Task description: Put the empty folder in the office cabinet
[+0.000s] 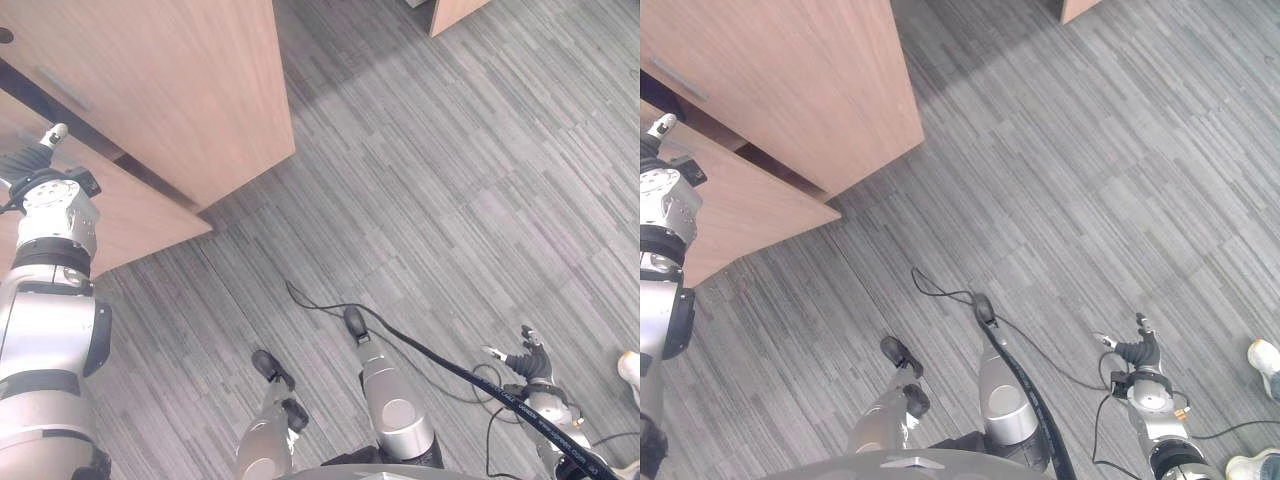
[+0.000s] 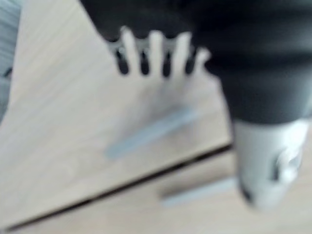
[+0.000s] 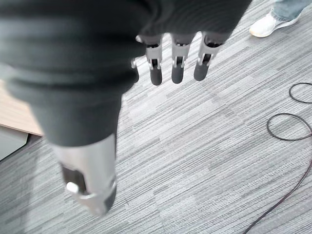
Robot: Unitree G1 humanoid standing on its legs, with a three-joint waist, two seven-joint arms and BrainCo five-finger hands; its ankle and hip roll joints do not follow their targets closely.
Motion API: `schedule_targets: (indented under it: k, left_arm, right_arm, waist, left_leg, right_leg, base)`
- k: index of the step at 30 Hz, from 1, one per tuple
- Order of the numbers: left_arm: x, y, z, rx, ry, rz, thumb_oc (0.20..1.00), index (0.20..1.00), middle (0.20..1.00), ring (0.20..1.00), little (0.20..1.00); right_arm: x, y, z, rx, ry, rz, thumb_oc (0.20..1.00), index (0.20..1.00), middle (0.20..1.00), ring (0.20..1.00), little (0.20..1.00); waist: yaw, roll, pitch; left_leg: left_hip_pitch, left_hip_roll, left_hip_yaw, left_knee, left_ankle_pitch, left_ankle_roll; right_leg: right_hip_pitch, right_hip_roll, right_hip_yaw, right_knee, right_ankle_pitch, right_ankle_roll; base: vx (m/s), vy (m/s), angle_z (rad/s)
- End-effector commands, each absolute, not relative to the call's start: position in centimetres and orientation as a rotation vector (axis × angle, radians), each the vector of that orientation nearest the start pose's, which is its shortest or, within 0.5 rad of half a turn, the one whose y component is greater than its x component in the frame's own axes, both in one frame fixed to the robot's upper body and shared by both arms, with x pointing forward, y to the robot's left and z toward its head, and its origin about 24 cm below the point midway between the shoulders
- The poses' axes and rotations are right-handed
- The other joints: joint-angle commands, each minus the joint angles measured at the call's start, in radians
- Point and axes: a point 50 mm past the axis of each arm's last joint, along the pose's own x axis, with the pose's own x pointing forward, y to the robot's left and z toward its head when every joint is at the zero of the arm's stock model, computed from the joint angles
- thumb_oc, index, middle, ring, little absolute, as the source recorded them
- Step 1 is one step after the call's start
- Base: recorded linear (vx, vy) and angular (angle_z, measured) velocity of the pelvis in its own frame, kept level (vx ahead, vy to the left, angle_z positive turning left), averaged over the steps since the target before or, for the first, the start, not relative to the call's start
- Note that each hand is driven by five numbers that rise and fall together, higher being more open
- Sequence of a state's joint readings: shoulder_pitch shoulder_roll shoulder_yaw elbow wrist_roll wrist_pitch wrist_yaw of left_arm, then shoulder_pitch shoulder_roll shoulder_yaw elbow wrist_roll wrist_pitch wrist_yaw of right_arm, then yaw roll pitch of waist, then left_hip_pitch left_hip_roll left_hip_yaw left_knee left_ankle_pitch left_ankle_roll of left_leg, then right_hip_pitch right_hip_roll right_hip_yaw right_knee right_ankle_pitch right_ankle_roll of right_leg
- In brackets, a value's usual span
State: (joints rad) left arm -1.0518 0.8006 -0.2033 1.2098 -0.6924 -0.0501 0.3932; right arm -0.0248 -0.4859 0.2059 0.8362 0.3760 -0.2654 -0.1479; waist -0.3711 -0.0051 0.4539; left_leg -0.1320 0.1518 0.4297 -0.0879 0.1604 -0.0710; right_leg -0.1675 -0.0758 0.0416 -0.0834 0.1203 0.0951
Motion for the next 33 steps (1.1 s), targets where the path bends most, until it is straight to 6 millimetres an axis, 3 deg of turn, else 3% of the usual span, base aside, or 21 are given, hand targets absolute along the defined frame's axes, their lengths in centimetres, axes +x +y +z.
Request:
schedule_targets:
  k: [1, 5, 7, 8, 10, 12, 13, 15, 16, 17, 18, 20, 21, 23, 26, 32, 33]
  left_arm:
    - [33.5, 39.9, 23.8, 0.075, -0.191, 0.965, 1.000, 1.000, 1.000, 1.000, 1.000]
    - [33.9, 39.3, 21.6, 0.103, -0.127, 0.903, 1.000, 1.000, 1.000, 1.000, 1.000]
    - [34.0, 38.6, 18.4, 0.072, -0.062, 0.840, 1.000, 1.000, 1.000, 1.000, 1.000]
    - [34.0, 38.6, 18.4, 0.072, -0.062, 0.840, 1.000, 1.000, 1.000, 1.000, 1.000]
    - [33.8, 37.9, 15.3, 0.026, -0.006, 0.746, 1.000, 1.000, 1.000, 1.000, 1.000]
    - [33.8, 37.9, 15.3, 0.026, -0.006, 0.746, 1.000, 1.000, 1.000, 1.000, 1.000]
    - [33.6, 36.7, 12.5, 0.039, 0.035, 0.658, 1.000, 1.000, 1.000, 1.000, 1.000]
    - [33.6, 36.7, 12.5, 0.039, 0.035, 0.658, 1.000, 1.000, 1.000, 1.000, 1.000]
    - [32.8, 34.3, 7.9, 0.004, 0.117, 0.534, 1.000, 1.000, 1.000, 1.000, 1.000]
    - [32.8, 34.3, 7.9, 0.004, 0.117, 0.534, 1.000, 1.000, 1.000, 1.000, 1.000]
    - [29.8, 31.7, 2.0, -0.039, 0.205, 0.453, 1.000, 1.000, 1.000, 1.000, 1.000]
    - [27.7, 30.4, -1.0, -0.095, 0.265, 0.422, 1.000, 1.000, 1.000, 1.000, 1.000]
    - [27.7, 30.4, -1.0, -0.095, 0.265, 0.422, 1.000, 1.000, 1.000, 1.000, 1.000]
    - [24.2, 28.6, -4.8, -0.117, 0.381, 0.377, 1.000, 1.000, 1.000, 1.000, 1.000]
    - [21.3, 26.9, -7.4, -0.110, 0.494, 0.270, 1.000, 1.000, 1.000, 1.000, 1.000]
    - [16.0, 25.6, -11.0, -0.176, 0.723, 0.218, 1.000, 1.000, 1.000, 1.000, 1.000]
    - [13.8, 24.7, -12.5, -0.196, 0.830, 0.175, 1.000, 1.000, 1.000, 1.000, 1.000]
  right_arm:
    - [18.4, -31.5, -6.5, -0.290, 0.501, -0.372, 1.000, 1.000, 1.000, 1.000, 1.000]
    - [18.9, -31.1, -6.2, -0.298, 0.481, -0.365, 1.000, 1.000, 1.000, 1.000, 1.000]
    - [18.9, -30.7, -6.2, -0.307, 0.484, -0.366, 1.000, 1.000, 1.000, 1.000, 1.000]
    - [18.9, -30.7, -6.2, -0.307, 0.484, -0.366, 1.000, 1.000, 1.000, 1.000, 1.000]
    - [18.6, -30.4, -6.5, -0.314, 0.491, -0.359, 1.000, 1.000, 1.000, 1.000, 1.000]
    - [18.6, -30.4, -6.5, -0.314, 0.491, -0.359, 1.000, 1.000, 1.000, 1.000, 1.000]
    - [18.4, -29.9, -6.8, -0.334, 0.492, -0.335, 1.000, 1.000, 1.000, 1.000, 1.000]
    - [18.4, -29.9, -6.8, -0.334, 0.492, -0.335, 1.000, 1.000, 1.000, 1.000, 1.000]
    - [18.3, -29.1, -7.0, -0.354, 0.499, -0.290, 1.000, 1.000, 1.000, 1.000, 1.000]
    - [18.3, -29.1, -7.0, -0.354, 0.499, -0.290, 1.000, 1.000, 1.000, 1.000, 1.000]
    - [17.9, -27.8, -7.6, -0.362, 0.521, -0.220, 1.000, 1.000, 1.000, 1.000, 1.000]
    - [17.5, -26.8, -8.2, -0.353, 0.559, -0.159, 1.000, 1.000, 1.000, 1.000, 1.000]
    - [17.5, -26.8, -8.2, -0.353, 0.559, -0.159, 1.000, 1.000, 1.000, 1.000, 1.000]
    - [16.1, -25.7, -9.8, -0.321, 0.685, -0.031, 1.000, 1.000, 1.000, 1.000, 1.000]
    - [15.1, -25.1, -11.0, -0.286, 0.771, 0.059, 1.000, 1.000, 1.000, 1.000, 1.000]
    - [14.3, -24.1, -11.9, -0.184, 0.827, 0.142, 1.000, 1.000, 1.000, 1.000, 1.000]
    - [14.0, -23.5, -12.4, -0.131, 0.853, 0.180, 1.000, 1.000, 1.000, 1.000, 1.000]
  waist:
    - [-0.001, -0.007, -0.043]
    - [0.012, -0.005, -0.061]
    - [0.023, -0.004, -0.079]
    - [0.023, -0.004, -0.079]
    - [0.033, -0.001, -0.097]
    - [0.033, -0.001, -0.097]
    - [0.044, 0.002, -0.113]
    - [0.044, 0.002, -0.113]
    - [0.061, 0.011, -0.137]
    - [0.061, 0.011, -0.137]
    - [0.091, 0.019, -0.177]
    - [0.116, 0.015, -0.205]
    - [0.116, 0.015, -0.205]
    - [0.158, 0.013, -0.240]
    - [0.212, 0.007, -0.247]
    - [0.265, 0.001, -0.258]
    - [0.281, -0.003, -0.262]
  left_leg:
    - [0.081, 0.034, -0.018, 0.032, -0.164, -0.040]
    - [0.094, 0.035, -0.019, 0.027, -0.163, -0.043]
    - [0.111, 0.032, -0.022, 0.028, -0.164, -0.040]
    - [0.111, 0.032, -0.022, 0.028, -0.164, -0.040]
    - [0.128, 0.024, -0.024, 0.029, -0.167, -0.036]
    - [0.128, 0.024, -0.024, 0.029, -0.167, -0.036]
    - [0.144, 0.018, -0.026, 0.030, -0.171, -0.033]
    - [0.144, 0.018, -0.026, 0.030, -0.171, -0.033]
    - [0.168, 0.008, -0.035, 0.034, -0.180, -0.025]
    - [0.168, 0.008, -0.035, 0.034, -0.180, -0.025]
    - [0.204, -0.010, -0.052, 0.044, -0.201, -0.010]
    - [0.215, -0.016, -0.051, 0.048, -0.187, 0.001]
    - [0.215, -0.016, -0.051, 0.048, -0.187, 0.001]
    - [0.247, -0.027, -0.077, 0.038, -0.194, 0.011]
    - [0.266, -0.033, -0.106, 0.034, -0.202, 0.019]
    - [0.278, -0.033, -0.152, 0.019, -0.200, 0.024]
    - [0.279, -0.026, -0.170, 0.022, -0.198, 0.022]
  right_leg:
    - [-0.059, 0.010, -0.015, 0.040, -0.075, 0.002]
    - [-0.038, 0.011, -0.020, 0.031, -0.078, 0.005]
    - [-0.006, 0.002, -0.027, 0.026, -0.078, 0.010]
    - [-0.006, 0.002, -0.027, 0.026, -0.078, 0.010]
    - [0.022, -0.007, -0.032, 0.018, -0.076, 0.015]
    - [0.022, -0.007, -0.032, 0.018, -0.076, 0.015]
    - [0.045, -0.016, -0.039, 0.015, -0.074, 0.018]
    - [0.045, -0.016, -0.039, 0.015, -0.074, 0.018]
    - [0.078, -0.031, -0.054, 0.013, -0.075, 0.022]
    - [0.078, -0.031, -0.054, 0.013, -0.075, 0.022]
    - [0.129, -0.056, -0.082, 0.015, -0.082, 0.028]
    - [0.149, -0.067, -0.105, 0.017, -0.066, 0.024]
    - [0.149, -0.067, -0.105, 0.017, -0.066, 0.024]
    - [0.196, -0.077, -0.133, 0.009, -0.069, 0.030]
    - [0.235, -0.084, -0.178, 0.006, -0.073, 0.032]
    - [0.266, -0.075, -0.210, 0.013, -0.092, 0.025]
    - [0.276, -0.065, -0.220, 0.022, -0.107, 0.014]
  base:
    - [-0.03, -0.021, 0.06]
    - [-0.04, -0.012, 0.07]
    - [-0.03, -0.003, 0.01]
    - [-0.03, -0.002, 0.07]
    - [-0.03, 0.010, 0.14]
    - [-0.01, 0.005, 0.04]
    - [0.00, 0.000, 0.00]
    - [-0.01, 0.028, 0.04]
    - [-0.01, 0.056, 0.08]
    - [0.05, 0.121, 0.10]
    - [0.02, 0.041, 0.12]
    - [0.03, 0.015, 0.21]
    - [0.09, 0.013, 0.43]
    - [0.08, 0.004, 0.64]
    - [0.03, -0.057, 0.41]
    - [0.02, -0.155, 0.08]
    - [0.03, -0.341, 0.18]
